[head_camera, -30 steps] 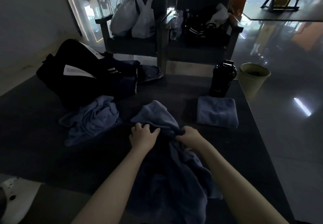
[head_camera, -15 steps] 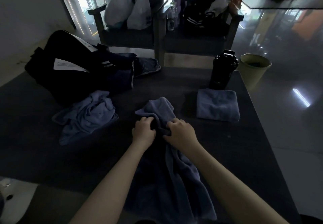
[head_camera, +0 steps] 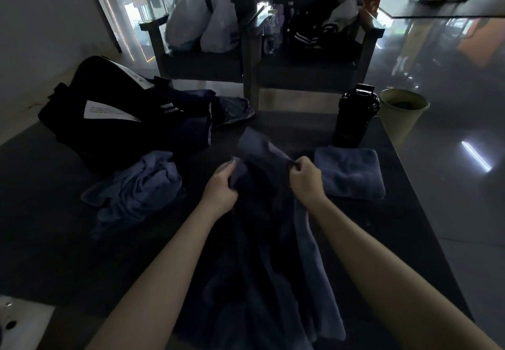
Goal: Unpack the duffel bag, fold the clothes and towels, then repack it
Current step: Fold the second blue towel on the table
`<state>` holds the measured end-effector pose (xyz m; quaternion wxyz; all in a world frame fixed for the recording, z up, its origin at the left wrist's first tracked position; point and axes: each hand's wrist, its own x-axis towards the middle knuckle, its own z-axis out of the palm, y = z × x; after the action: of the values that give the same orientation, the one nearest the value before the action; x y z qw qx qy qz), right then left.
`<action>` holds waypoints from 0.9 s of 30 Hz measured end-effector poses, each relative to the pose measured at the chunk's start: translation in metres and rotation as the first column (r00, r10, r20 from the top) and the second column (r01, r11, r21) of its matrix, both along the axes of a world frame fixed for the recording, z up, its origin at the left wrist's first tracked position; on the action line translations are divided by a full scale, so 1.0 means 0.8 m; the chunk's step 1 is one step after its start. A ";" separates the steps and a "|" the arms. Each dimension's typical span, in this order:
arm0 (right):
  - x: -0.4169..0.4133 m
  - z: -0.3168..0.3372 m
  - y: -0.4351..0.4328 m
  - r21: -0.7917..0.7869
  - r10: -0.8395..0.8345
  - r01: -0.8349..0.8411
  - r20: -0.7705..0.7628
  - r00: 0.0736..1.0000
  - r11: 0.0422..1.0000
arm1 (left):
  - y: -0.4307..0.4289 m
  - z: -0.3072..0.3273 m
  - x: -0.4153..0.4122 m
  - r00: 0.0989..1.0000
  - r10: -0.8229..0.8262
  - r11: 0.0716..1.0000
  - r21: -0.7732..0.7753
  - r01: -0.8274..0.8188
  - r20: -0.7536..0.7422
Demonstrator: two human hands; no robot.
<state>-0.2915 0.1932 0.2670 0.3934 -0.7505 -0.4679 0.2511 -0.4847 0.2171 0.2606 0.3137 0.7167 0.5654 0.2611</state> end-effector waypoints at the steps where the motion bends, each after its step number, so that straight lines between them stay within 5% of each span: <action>1: 0.010 0.002 0.003 0.001 -0.052 0.052 0.022 0.998 0.999 | 0.007 0.003 -0.002 1.000 0.028 1.000 0.006 -0.028 0.000; 9: 0.053 -0.012 0.008 -0.037 -0.124 0.159 0.458 0.880 0.987 | 0.029 -0.017 -0.005 0.979 0.081 0.996 -0.033 -0.088 -0.189; 15: 0.058 0.015 0.023 0.275 -0.253 0.154 0.373 0.893 0.949 | 0.050 -0.009 0.002 0.932 0.226 0.967 0.179 -0.180 -0.283; 22: 0.059 0.002 0.018 0.021 -0.044 0.038 0.517 0.855 0.999 | 0.055 -0.010 0.003 0.823 0.152 0.975 -0.054 -0.216 -0.547; 27: 0.028 -0.011 -0.038 0.042 0.049 -0.092 0.595 0.802 0.995 | -0.013 -0.013 0.012 0.801 0.234 0.971 0.086 -0.224 -0.552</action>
<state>-0.2693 0.1631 0.2578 0.2438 -0.7594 -0.6032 0.0023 -0.4747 0.2067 0.2502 0.0953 0.6906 0.7124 0.0811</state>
